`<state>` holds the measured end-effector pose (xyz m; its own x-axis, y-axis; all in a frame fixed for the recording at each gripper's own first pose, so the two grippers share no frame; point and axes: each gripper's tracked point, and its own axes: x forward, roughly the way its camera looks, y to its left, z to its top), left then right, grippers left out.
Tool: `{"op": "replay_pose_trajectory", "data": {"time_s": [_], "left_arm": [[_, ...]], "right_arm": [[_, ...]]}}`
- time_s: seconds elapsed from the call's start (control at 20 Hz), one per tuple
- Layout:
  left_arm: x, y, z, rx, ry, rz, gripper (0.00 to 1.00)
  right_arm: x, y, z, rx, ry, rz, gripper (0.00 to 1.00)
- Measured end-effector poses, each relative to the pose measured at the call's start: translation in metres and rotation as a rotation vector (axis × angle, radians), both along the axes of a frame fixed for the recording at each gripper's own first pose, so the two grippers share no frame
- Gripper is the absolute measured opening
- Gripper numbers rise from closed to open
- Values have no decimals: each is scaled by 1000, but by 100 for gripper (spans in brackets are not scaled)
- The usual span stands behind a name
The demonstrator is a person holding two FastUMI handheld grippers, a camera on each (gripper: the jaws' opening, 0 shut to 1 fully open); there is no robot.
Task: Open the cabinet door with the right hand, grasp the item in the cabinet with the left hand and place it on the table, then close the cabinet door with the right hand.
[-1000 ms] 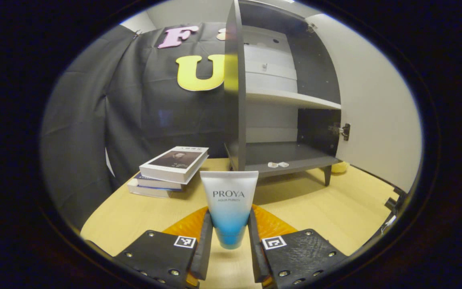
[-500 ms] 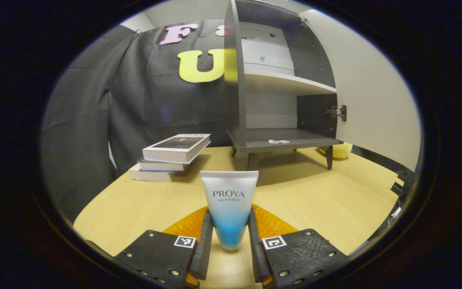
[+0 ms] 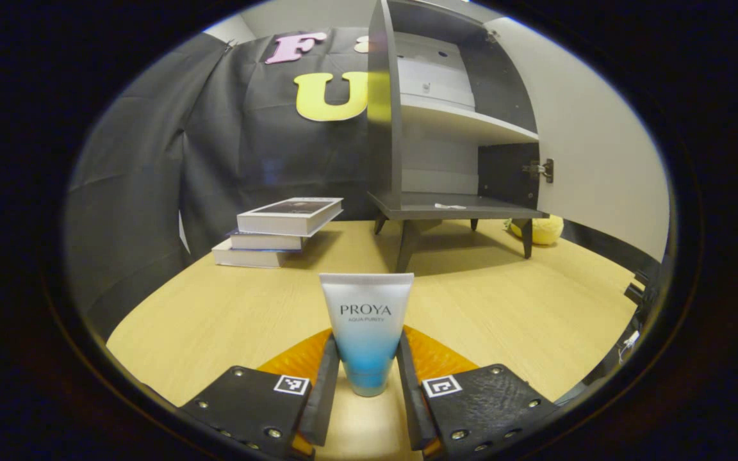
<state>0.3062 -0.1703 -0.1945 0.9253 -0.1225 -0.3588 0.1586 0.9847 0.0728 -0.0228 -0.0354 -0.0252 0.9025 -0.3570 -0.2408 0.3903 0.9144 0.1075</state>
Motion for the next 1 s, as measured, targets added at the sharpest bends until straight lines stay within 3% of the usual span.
{"op": "replay_pose_trajectory", "data": {"time_s": [0.1, 0.2, 0.25, 0.3, 0.4, 0.45, 0.7, 0.75, 0.8, 1.0], "left_arm": [[-3, 0, 0, 2, 4, -13, 55], [-3, -2, 0, -7, 7, -16, 46], [-5, -3, 2, -15, 8, -17, 47], [-5, -4, 3, -20, 5, -18, 55], [-4, -4, 7, -20, -9, -17, 89], [-4, -4, 10, -20, -14, -18, 95], [-6, 4, 39, -33, -87, 75, 95], [-4, 7, 46, -26, -110, 96, 95], [-4, 11, 57, -11, -137, 118, 94], [-3, 19, 96, 3, -232, 212, 94]], "right_arm": [[-3, -1, -3, 2, 6, -5, 98], [-6, -1, -7, -1, 15, -10, 98], [-7, -1, -9, 2, 16, -9, 98], [-7, 0, -10, 9, 15, -8, 98], [-5, -2, -11, 19, 11, -3, 98], [-3, -2, -12, 19, 10, 3, 98], [17, -19, -13, 11, -14, 44, 98], [23, -23, -14, 11, -15, 56, 93], [28, -26, -16, 10, -12, 76, 98], [39, -33, -15, 19, -12, 179, 93]]}}
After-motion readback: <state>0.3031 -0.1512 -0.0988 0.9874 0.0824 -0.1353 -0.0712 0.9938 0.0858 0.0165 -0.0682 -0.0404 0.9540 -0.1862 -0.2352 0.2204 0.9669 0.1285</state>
